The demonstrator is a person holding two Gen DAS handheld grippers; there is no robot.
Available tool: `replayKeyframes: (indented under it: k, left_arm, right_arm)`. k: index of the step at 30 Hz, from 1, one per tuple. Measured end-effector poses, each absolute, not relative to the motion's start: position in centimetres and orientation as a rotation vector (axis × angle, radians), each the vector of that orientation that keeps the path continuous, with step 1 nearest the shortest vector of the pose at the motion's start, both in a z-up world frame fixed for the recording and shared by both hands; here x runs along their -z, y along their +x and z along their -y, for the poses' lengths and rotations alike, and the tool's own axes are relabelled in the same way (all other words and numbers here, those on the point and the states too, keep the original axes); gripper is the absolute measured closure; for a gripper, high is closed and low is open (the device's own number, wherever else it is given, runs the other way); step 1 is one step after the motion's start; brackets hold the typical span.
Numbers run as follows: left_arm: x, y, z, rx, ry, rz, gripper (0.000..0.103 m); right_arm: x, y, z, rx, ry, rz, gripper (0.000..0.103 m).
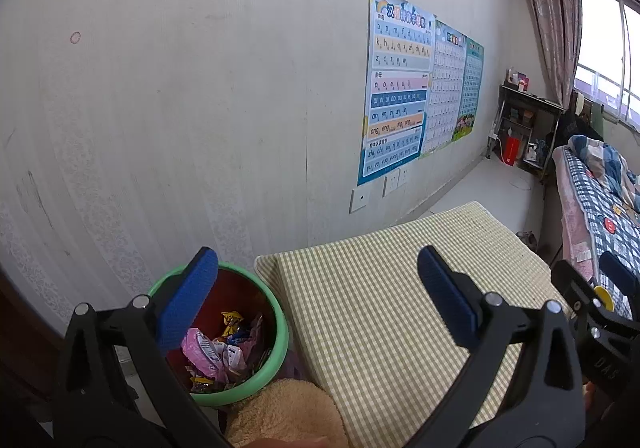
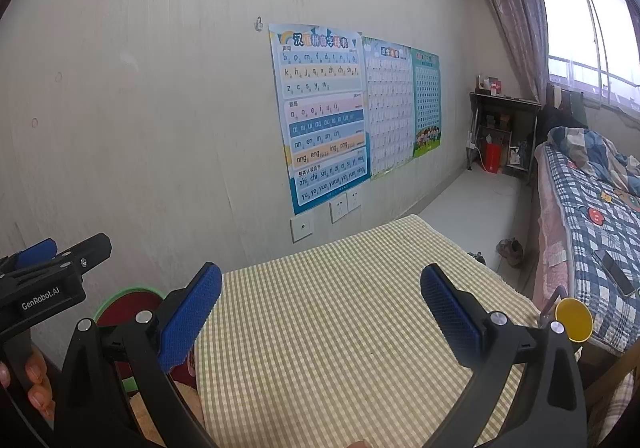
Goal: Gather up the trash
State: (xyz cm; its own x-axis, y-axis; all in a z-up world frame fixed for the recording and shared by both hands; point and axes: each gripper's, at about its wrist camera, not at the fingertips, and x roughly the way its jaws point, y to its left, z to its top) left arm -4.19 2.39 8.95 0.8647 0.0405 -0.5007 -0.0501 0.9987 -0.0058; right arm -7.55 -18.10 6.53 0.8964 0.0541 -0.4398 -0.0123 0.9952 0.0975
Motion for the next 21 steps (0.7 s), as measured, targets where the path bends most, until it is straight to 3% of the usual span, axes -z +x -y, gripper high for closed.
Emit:
replayKeyframes:
  k: [13, 21]
  left_arm:
    - [-7.9, -4.0, -2.1, -0.028, -0.011, -0.549, 0.005]
    - [-4.5, -2.5, -3.8, -0.030, -0.032, -0.640, 0.005]
  right_arm:
    - [-5.3, -7.0, 18.4, -0.025, 0.103, -0.494, 0.007]
    - [2.8, -1.9, 25.9, 0.173, 0.154, -0.702, 0.007]
